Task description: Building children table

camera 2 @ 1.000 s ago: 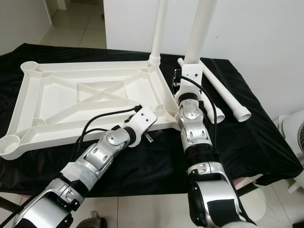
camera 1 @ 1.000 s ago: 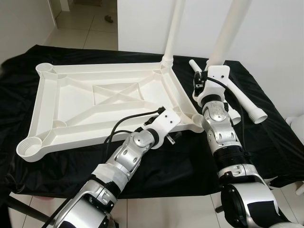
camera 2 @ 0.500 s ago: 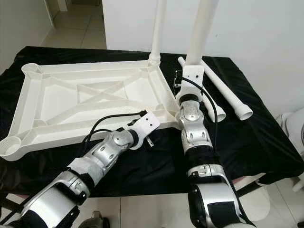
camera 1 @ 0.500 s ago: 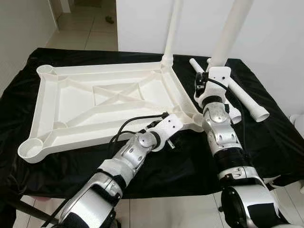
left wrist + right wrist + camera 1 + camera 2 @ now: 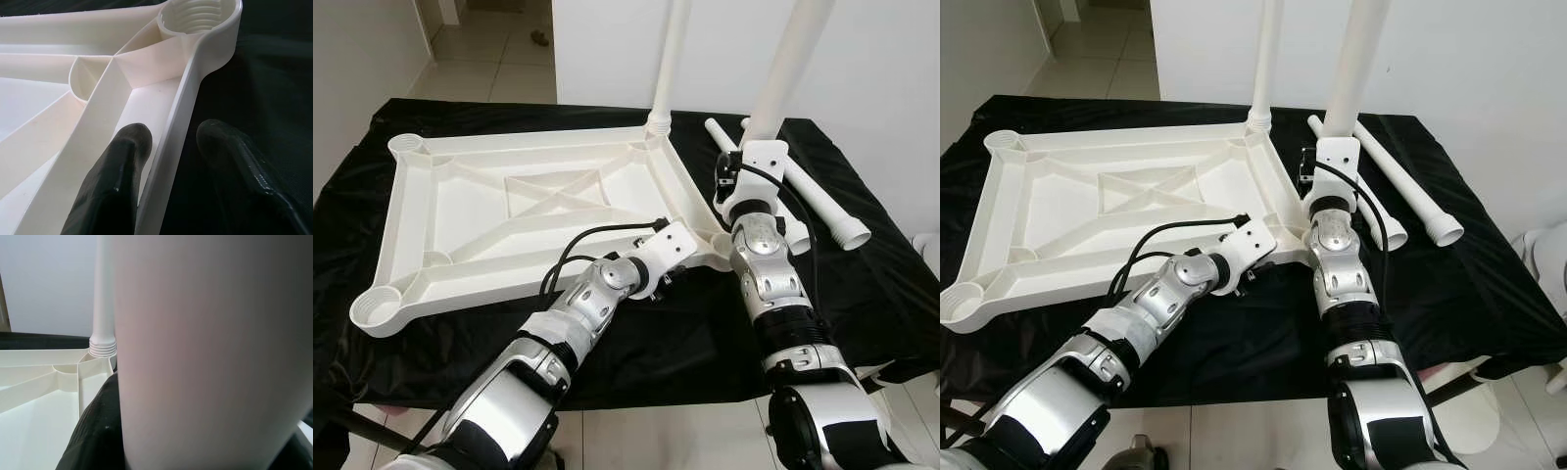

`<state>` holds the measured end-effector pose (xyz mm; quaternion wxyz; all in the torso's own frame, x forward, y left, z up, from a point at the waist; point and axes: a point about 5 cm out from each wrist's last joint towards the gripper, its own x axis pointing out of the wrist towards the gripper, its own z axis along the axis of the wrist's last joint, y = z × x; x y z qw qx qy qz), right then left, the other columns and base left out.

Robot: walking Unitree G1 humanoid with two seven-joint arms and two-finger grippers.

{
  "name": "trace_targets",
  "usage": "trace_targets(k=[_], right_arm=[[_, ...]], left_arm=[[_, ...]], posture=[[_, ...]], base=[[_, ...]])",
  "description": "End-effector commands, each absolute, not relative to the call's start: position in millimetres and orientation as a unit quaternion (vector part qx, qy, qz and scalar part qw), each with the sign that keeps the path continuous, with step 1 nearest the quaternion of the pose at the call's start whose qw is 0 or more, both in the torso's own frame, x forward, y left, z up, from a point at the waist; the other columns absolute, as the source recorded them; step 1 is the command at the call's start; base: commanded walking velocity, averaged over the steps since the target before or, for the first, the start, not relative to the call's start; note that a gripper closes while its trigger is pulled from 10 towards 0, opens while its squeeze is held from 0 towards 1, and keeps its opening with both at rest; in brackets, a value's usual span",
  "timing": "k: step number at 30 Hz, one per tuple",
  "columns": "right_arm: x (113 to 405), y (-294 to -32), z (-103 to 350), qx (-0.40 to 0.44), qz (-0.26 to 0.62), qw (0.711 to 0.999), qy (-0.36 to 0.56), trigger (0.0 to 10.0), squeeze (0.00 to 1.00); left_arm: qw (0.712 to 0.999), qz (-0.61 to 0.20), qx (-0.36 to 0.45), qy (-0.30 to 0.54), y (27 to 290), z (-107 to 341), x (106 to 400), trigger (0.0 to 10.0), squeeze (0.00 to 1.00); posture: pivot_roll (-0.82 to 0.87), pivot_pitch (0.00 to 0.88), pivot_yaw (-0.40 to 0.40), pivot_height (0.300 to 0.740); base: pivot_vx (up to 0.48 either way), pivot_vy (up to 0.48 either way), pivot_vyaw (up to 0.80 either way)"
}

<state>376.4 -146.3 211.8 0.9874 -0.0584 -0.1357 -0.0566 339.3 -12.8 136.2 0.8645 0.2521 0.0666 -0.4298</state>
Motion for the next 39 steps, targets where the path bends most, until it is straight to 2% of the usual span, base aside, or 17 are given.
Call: trace_targets(k=[1, 6, 7, 8, 14, 15, 21, 27, 28, 30, 32, 33, 34, 36, 39], right_arm=[[375, -147, 213, -0.065, -0.06, 0.986, -0.139, 10.0, 0.0], [376, -147, 213, -0.066, -0.061, 0.986, -0.138, 10.0, 0.0], [376, -147, 213, -0.065, -0.061, 0.986, -0.138, 10.0, 0.0], [376, -147, 213, -0.065, -0.061, 0.986, -0.138, 10.0, 0.0], [376, -146, 212, -0.065, -0.061, 0.987, -0.136, 10.0, 0.0], [376, -146, 212, -0.065, -0.061, 0.987, -0.136, 10.0, 0.0], [376, -147, 213, -0.065, -0.063, 0.987, -0.136, 10.0, 0.0], [376, -146, 212, -0.065, -0.062, 0.987, -0.135, 10.0, 0.0], [376, -147, 212, -0.066, -0.062, 0.987, -0.135, 10.0, 0.0], [376, -147, 212, -0.066, -0.062, 0.987, -0.135, 10.0, 0.0], [376, -148, 212, -0.067, -0.063, 0.987, -0.134, 10.0, 0.0], [376, -148, 212, -0.067, -0.063, 0.987, -0.134, 10.0, 0.0], [377, -149, 212, -0.067, -0.063, 0.987, -0.133, 10.0, 0.0], [377, -149, 212, -0.067, -0.063, 0.987, -0.133, 10.0, 0.0], [377, -148, 211, -0.068, -0.062, 0.987, -0.133, 10.0, 0.0]], left_arm=[[0.846, -0.458, 0.261, 0.081, -15, 128, 335, 10.0, 0.0], [0.84, -0.462, 0.269, 0.088, -14, 124, 334, 10.0, 0.0], [0.84, -0.463, 0.268, 0.088, -13, 124, 334, 2.9, 0.0], [0.84, -0.464, 0.267, 0.088, -13, 124, 334, 0.0, 0.0], [0.833, -0.474, 0.271, 0.091, -12, 124, 334, 0.0, 0.0], [0.824, -0.481, 0.286, 0.093, -12, 122, 334, 10.0, 0.0], [0.81, -0.497, 0.296, 0.091, -10, 121, 331, 10.0, 0.0], [0.779, -0.542, 0.304, 0.08, 0, 119, 322, 10.0, 0.0], [0.765, -0.561, 0.308, 0.073, 7, 119, 317, 10.0, 0.0], [0.765, -0.561, 0.308, 0.073, 7, 119, 317, 10.0, 0.0], [0.739, -0.589, 0.319, 0.072, 32, 119, 309, 10.0, 0.0], [0.739, -0.589, 0.319, 0.072, 32, 119, 309, 10.0, 0.0], [0.727, -0.598, 0.328, 0.073, 44, 119, 305, 10.0, 0.0], [0.727, -0.598, 0.328, 0.073, 44, 119, 305, 10.0, 0.0], [0.707, -0.614, 0.342, 0.079, 69, 122, 298, 10.0, 0.0]], posture=[[0.07, 0.051, -0.018, 0.74], [0.07, 0.051, -0.017, 0.74], [0.07, 0.052, -0.016, 0.74], [0.07, 0.052, -0.016, 0.74], [0.07, 0.054, -0.016, 0.74], [0.07, 0.053, -0.013, 0.74], [0.07, 0.053, -0.013, 0.74], [0.07, 0.054, -0.016, 0.74], [0.07, 0.054, -0.018, 0.74], [0.07, 0.054, -0.018, 0.74], [0.08, 0.055, -0.021, 0.74], [0.08, 0.055, -0.021, 0.74], [0.08, 0.055, -0.021, 0.74], [0.08, 0.055, -0.021, 0.74], [0.09, 0.053, -0.027, 0.74]], base=[[0.0, 0.0, 0.0], [0.0, 0.0, 0.0], [0.0, 0.0, 0.0], [0.0, 0.0, 0.0], [0.0, 0.0, 0.0], [0.0, 0.0, 0.0], [0.0, 0.0, 0.0], [0.0, 0.0, 0.0], [0.0, 0.0, 0.0], [0.0, 0.0, 0.0], [0.0, 0.0, 0.0], [0.0, 0.0, 0.0], [0.0, 0.0, 0.0], [0.0, 0.0, 0.0], [0.0, 0.0, 0.0]])
